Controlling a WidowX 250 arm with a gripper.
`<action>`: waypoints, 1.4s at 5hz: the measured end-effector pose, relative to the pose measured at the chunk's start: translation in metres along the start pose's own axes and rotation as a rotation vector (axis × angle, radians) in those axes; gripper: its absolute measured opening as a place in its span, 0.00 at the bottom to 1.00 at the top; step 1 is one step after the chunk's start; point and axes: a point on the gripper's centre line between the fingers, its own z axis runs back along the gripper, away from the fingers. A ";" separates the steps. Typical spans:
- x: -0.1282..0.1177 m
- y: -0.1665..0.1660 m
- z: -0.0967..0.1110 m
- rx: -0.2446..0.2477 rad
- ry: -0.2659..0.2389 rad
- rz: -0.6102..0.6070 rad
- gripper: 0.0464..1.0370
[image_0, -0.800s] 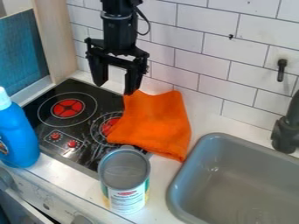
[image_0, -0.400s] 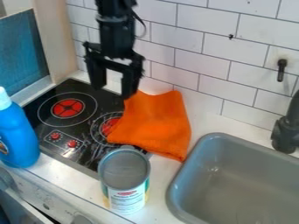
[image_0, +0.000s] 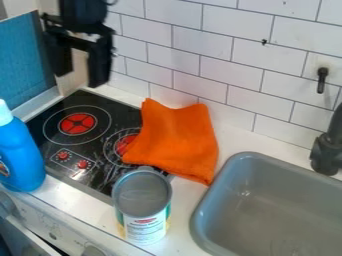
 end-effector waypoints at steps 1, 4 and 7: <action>-0.023 0.022 0.015 0.032 0.006 -0.004 0.96; -0.059 0.058 0.004 0.078 -0.005 0.020 0.96; -0.060 0.053 -0.028 0.081 -0.031 -0.067 0.96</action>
